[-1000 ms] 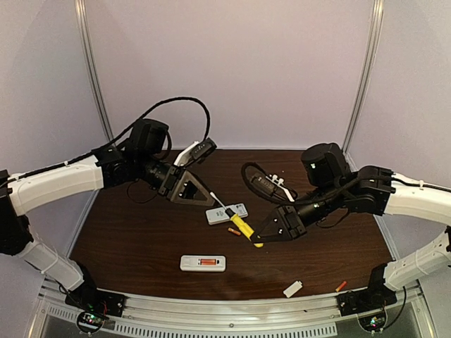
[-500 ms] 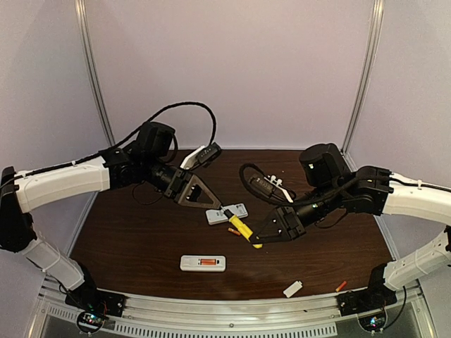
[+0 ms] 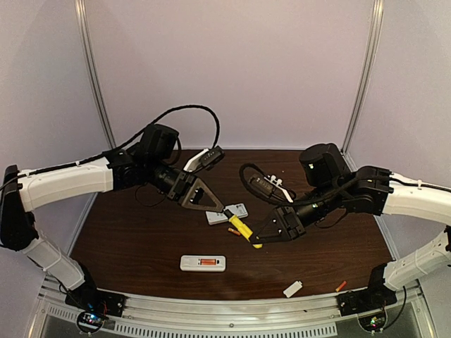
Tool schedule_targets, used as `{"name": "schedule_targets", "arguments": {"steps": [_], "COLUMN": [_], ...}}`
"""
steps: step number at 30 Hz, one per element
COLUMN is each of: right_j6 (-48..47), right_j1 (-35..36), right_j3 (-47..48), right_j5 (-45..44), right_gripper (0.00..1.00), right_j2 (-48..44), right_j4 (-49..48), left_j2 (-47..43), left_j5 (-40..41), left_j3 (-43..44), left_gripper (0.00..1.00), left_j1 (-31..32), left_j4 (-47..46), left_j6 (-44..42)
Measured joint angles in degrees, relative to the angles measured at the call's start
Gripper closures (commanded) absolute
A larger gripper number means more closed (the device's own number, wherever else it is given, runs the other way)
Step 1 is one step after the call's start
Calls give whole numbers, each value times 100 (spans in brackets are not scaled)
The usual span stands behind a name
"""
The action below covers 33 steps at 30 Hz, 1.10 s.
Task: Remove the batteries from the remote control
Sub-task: Pass from the right arm to the left
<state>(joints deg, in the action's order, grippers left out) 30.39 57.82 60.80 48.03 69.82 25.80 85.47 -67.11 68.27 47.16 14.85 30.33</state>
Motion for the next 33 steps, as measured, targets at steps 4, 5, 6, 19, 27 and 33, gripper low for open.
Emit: {"name": "schedule_targets", "arguments": {"steps": [4,5,6,19,27,33], "right_j6": [0,0,7,-103,-223,-87], "right_j1": [0,0,0,0,0,0], "right_j3": [0,0,0,0,343,472], "right_j5": [0,0,-2,-50,-605,-1364], "right_gripper": [100,100,100,94,56,35], "right_j2": [0,0,0,0,48,-15], "right_j4": [-9,-13,-13,76,566,649], "left_j2": [7,11,15,90,66,-70], "left_j5": [0,0,-2,-61,127,398], "left_j3": [2,11,20,76,72,-39], "left_gripper": [91,93,95,100,100,100], "left_j1": [11,13,15,37,59,70], "left_j4": [-2,-2,-7,-28,-221,-470], "left_j6": [0,0,2,42,140,337]}}
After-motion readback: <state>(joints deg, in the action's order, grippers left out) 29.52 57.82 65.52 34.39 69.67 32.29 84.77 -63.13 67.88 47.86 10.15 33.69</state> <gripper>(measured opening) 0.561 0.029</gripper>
